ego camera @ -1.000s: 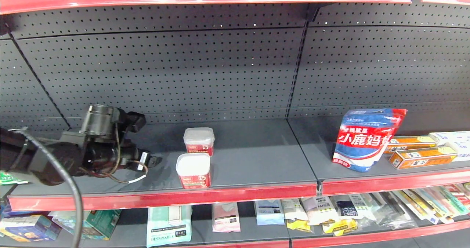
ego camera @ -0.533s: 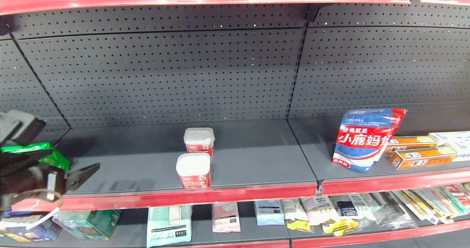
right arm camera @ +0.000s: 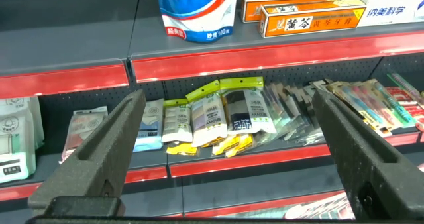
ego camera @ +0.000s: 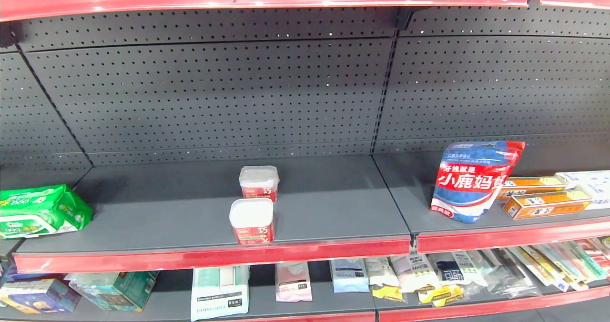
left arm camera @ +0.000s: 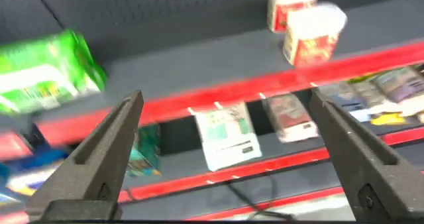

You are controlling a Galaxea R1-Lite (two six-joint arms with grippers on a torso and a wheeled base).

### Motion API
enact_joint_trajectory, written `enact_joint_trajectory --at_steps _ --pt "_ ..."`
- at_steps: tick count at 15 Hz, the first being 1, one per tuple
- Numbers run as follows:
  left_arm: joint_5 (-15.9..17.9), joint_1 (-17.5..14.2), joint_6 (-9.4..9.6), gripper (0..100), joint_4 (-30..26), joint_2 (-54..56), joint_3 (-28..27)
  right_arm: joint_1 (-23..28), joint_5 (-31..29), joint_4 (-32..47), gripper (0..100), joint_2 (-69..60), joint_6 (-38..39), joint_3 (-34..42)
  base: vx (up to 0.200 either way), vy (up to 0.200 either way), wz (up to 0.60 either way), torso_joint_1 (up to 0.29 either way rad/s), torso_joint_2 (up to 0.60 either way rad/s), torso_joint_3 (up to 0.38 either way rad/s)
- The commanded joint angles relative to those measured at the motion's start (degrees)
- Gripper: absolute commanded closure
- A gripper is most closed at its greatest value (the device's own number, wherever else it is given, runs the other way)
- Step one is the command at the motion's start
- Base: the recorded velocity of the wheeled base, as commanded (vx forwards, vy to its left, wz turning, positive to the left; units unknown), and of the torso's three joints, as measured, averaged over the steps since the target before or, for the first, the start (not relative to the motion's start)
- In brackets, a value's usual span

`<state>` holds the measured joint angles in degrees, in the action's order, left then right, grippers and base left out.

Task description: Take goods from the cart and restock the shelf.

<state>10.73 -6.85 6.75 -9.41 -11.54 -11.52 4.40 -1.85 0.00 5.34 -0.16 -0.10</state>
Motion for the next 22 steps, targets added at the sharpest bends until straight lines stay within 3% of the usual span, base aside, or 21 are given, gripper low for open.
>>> enact_joint_trajectory --at_steps 1,3,4,5,6,7,10,12,16,22 --pt "-5.2 -0.2 -5.17 0 3.8 6.1 7.6 0.0 0.0 0.0 0 0.0 0.0 0.0 0.0 0.0 0.0 0.0 0.0 0.0" --pt "-7.6 -0.2 -7.02 0 5.0 6.1 8.1 0.0 0.0 0.0 0 0.0 0.0 0.0 0.0 0.0 0.0 0.0 0.0 0.0" --pt "-7.6 -0.2 -7.02 0 5.1 6.1 8.2 0.0 0.0 0.0 0 0.0 0.0 0.0 0.0 0.0 0.0 0.0 0.0 0.0" --pt "-6.9 -0.1 -7.54 0 10.1 6.1 10.4 0.0 0.0 0.0 0 0.0 0.0 0.0 0.0 0.0 0.0 0.0 0.0 0.0" --pt "0.1 -0.2 -8.51 0 13.5 6.1 11.5 -0.2 0.3 0.0 0 0.2 -0.4 0.0 0.0 0.0 0.0 0.0 0.0 0.0" --pt "3.6 -0.2 -8.07 0 12.9 6.1 11.5 -0.4 0.3 0.0 0 0.1 -0.2 0.0 0.0 0.0 0.0 0.0 0.0 0.0" --pt "1.9 -0.2 -5.52 0 12.7 6.0 11.5 -0.4 0.4 0.0 0 0.1 -0.4 0.0 0.0 0.0 0.0 0.0 0.0 0.0" --pt "1.8 -0.2 -5.52 0 12.7 6.1 11.5 -0.4 0.3 0.0 0 0.1 -0.4 0.0 0.0 0.0 0.0 0.0 0.0 0.0" --pt "1.6 -0.2 -5.52 0 12.7 6.1 11.5 -0.4 0.4 0.0 0 0.1 -0.2 0.0 0.0 0.0 0.6 0.005 0.0 0.005" --pt "1.6 -0.2 -5.61 0 12.7 6.1 11.5 -0.4 0.3 0.1 0 0.0 -0.2 0.0 0.0 0.0 0.0 0.0 0.0 0.0"
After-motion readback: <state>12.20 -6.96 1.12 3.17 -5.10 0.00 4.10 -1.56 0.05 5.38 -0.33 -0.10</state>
